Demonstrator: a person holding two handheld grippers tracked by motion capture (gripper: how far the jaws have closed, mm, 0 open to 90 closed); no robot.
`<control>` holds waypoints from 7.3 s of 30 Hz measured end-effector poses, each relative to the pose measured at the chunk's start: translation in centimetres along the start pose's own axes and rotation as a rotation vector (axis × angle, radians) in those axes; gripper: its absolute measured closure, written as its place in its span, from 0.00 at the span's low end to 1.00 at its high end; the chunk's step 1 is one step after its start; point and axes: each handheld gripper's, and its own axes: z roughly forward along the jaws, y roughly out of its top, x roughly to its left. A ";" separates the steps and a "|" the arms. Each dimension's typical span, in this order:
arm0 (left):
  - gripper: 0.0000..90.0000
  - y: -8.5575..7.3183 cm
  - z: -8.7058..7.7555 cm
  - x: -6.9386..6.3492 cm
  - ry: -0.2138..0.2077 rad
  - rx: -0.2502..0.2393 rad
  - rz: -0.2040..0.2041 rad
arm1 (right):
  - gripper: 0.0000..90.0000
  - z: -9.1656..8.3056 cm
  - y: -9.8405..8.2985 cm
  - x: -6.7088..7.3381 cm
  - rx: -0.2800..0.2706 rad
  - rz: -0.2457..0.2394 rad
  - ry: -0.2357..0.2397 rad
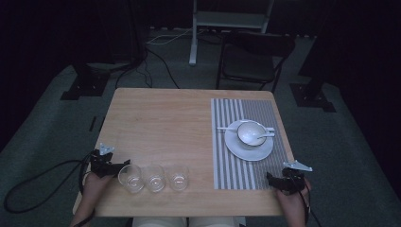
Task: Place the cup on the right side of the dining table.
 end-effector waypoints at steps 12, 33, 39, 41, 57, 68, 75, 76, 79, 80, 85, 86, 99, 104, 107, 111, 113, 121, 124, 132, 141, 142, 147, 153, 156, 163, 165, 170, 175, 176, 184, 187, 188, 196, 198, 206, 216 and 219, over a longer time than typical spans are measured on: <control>0.03 0.0 0.0 0.0 0.000 0.000 0.000 | 0.15 -0.4 0.1 0.7 0.012 -0.007 0.023; 0.03 0.0 0.0 0.0 0.000 0.000 0.000 | 0.15 -3.8 2.4 3.5 -0.093 -0.071 0.092; 0.03 0.0 0.0 0.0 0.001 0.000 0.000 | 0.15 -5.2 3.8 4.3 -0.141 -0.097 0.115; 0.03 0.0 0.0 0.0 0.001 0.000 0.000 | 0.15 -5.5 4.3 4.7 -0.148 -0.112 0.119; 0.03 0.0 0.0 0.0 0.000 0.000 0.000 | 0.15 -6.7 6.9 8.1 -0.209 -0.200 0.182; 0.03 0.0 0.0 0.0 0.000 0.000 0.000 | 0.15 -7.0 8.7 11.4 -0.243 -0.270 0.260; 0.03 0.0 0.0 0.0 0.000 0.000 0.000 | 0.15 -7.1 9.4 13.7 -0.259 -0.313 0.316; 0.03 0.0 0.0 0.0 0.000 0.000 0.000 | 0.15 -7.1 9.5 14.1 -0.257 -0.319 0.326; 0.03 0.0 0.0 0.0 0.000 0.000 0.000 | 0.15 -7.0 9.8 15.0 -0.258 -0.337 0.352; 0.03 0.0 0.0 0.0 -0.001 0.000 0.000 | 0.15 -7.0 9.8 15.2 -0.262 -0.341 0.358; 0.03 0.0 0.0 0.0 -0.001 0.001 0.001 | 0.15 -6.8 10.1 16.8 -0.264 -0.362 0.406; 0.03 0.0 0.0 0.0 -0.001 0.001 0.002 | 0.15 -6.8 10.2 17.2 -0.260 -0.370 0.416; 0.03 0.0 0.0 0.0 -0.001 0.001 0.002 | 0.15 -5.3 10.1 21.7 -0.216 -0.443 0.541; 0.03 0.0 0.0 0.0 -0.003 -0.001 0.001 | 0.15 -4.4 9.7 23.2 -0.181 -0.455 0.602; 0.03 0.0 0.0 0.0 -0.003 -0.001 0.002 | 0.15 -4.2 9.5 23.8 -0.167 -0.465 0.619; 0.03 0.0 0.0 0.0 -0.003 0.000 0.003 | 0.15 -3.5 9.0 25.0 -0.142 -0.485 0.656; 0.03 0.0 0.0 0.0 -0.003 0.000 0.003 | 0.15 -3.2 8.8 25.4 -0.132 -0.494 0.660; 0.03 0.0 0.0 0.0 -0.004 -0.001 0.003 | 0.14 -1.5 8.1 26.7 -0.078 -0.519 0.663; 0.03 0.0 0.0 0.0 -0.005 -0.001 0.003 | 0.14 -1.1 7.9 27.1 -0.064 -0.530 0.668; 0.03 0.0 0.0 0.0 -0.006 0.000 0.006 | 0.13 -0.2 7.6 28.9 -0.054 -0.570 0.655; 0.03 0.0 0.0 0.0 -0.007 -0.001 0.006 | 0.13 0.8 7.5 29.7 -0.031 -0.584 0.642; 0.03 0.0 0.0 0.0 -0.007 -0.001 0.006 | 0.14 0.9 7.6 29.8 -0.031 -0.583 0.640; 0.03 0.0 0.0 0.0 -0.008 -0.001 0.007 | 0.17 1.2 7.7 30.2 -0.036 -0.585 0.631; 0.03 0.0 0.0 0.0 -0.008 -0.001 0.007 | 0.19 1.3 7.9 30.4 -0.034 -0.591 0.619; 0.03 0.0 0.0 0.0 -0.008 -0.001 0.007 | 0.20 1.3 8.0 30.5 -0.025 -0.590 0.616; 0.03 0.0 0.0 0.0 -0.008 -0.001 0.007 | 0.20 1.2 8.1 30.6 -0.022 -0.583 0.603; 0.03 0.0 0.0 0.1 -0.008 0.000 0.007 | 0.20 1.2 8.2 30.5 -0.018 -0.574 0.595; 0.03 0.0 0.0 0.0 -0.008 -0.001 0.007 | 0.20 0.9 8.7 29.9 -0.028 -0.559 0.579; 0.03 0.0 0.0 0.1 -0.008 0.000 0.008 | 0.20 0.6 9.3 29.4 -0.036 -0.558 0.552; 0.03 0.0 0.0 0.1 -0.008 0.000 0.008 | 0.20 0.6 9.5 29.3 -0.035 -0.556 0.550; 0.03 0.0 0.0 0.1 -0.008 0.000 0.008 | 0.20 -0.1 11.5 27.9 -0.073 -0.518 0.525; 0.03 0.0 0.0 0.1 -0.008 0.000 0.009 | 0.20 -0.2 12.5 27.4 -0.087 -0.507 0.516; 0.03 0.0 0.0 0.1 -0.008 0.000 0.009 | 0.20 -0.2 12.8 27.2 -0.092 -0.504 0.514; 0.03 0.0 0.0 0.1 -0.009 -0.002 0.007 | 0.20 0.2 15.6 25.8 -0.104 -0.485 0.454; 0.03 0.0 0.0 0.1 -0.009 -0.003 0.007 | 0.20 0.4 16.3 25.4 -0.108 -0.477 0.444; 0.03 0.0 0.0 0.1 -0.008 -0.002 0.009 | 0.20 0.8 19.1 23.9 -0.107 -0.456 0.393; 0.03 0.0 0.0 0.1 -0.009 -0.001 0.010 | 0.20 1.6 23.9 20.1 -0.122 -0.382 0.292; 0.03 0.0 0.0 0.1 -0.010 -0.002 0.009 | 0.20 2.0 25.6 18.8 -0.125 -0.367 0.239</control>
